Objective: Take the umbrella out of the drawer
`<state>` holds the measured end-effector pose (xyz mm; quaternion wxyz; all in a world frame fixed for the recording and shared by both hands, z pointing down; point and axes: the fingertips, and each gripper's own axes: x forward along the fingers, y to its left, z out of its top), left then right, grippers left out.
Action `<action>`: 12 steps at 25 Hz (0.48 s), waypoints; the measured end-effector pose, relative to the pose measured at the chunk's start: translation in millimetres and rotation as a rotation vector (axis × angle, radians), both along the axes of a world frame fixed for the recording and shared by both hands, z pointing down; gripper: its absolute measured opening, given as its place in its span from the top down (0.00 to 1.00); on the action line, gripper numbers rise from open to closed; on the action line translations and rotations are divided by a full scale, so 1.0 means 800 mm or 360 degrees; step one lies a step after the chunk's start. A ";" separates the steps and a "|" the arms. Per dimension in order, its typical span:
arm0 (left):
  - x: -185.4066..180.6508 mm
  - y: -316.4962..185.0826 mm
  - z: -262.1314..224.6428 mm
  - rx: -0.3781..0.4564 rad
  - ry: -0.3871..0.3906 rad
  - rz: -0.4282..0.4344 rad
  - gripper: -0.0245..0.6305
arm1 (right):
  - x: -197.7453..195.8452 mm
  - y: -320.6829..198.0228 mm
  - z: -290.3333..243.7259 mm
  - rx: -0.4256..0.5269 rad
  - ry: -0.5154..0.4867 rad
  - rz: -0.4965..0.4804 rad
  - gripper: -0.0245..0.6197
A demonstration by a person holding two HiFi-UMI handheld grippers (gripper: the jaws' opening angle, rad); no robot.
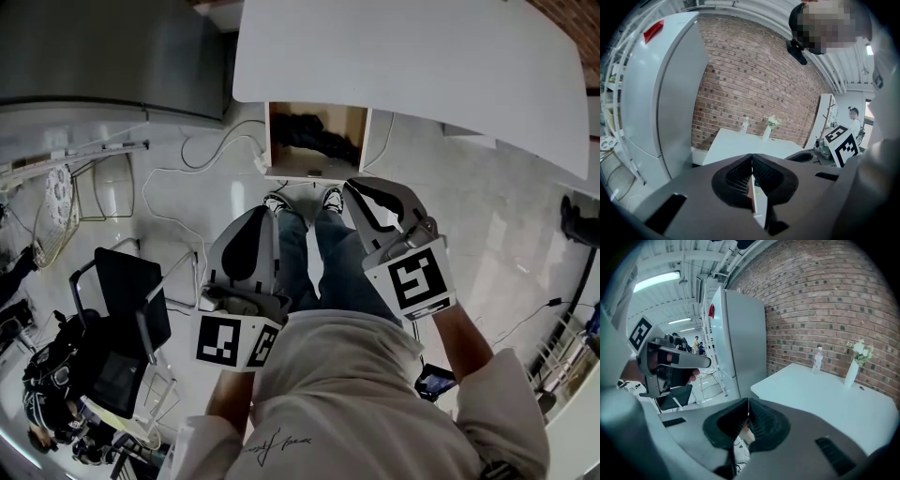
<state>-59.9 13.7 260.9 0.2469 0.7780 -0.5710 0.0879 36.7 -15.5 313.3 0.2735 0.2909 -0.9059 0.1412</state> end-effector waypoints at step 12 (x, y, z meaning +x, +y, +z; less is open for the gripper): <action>-0.008 -0.003 0.040 -0.0069 0.0042 0.0025 0.93 | -0.013 -0.005 0.046 -0.0041 0.0039 0.0038 0.94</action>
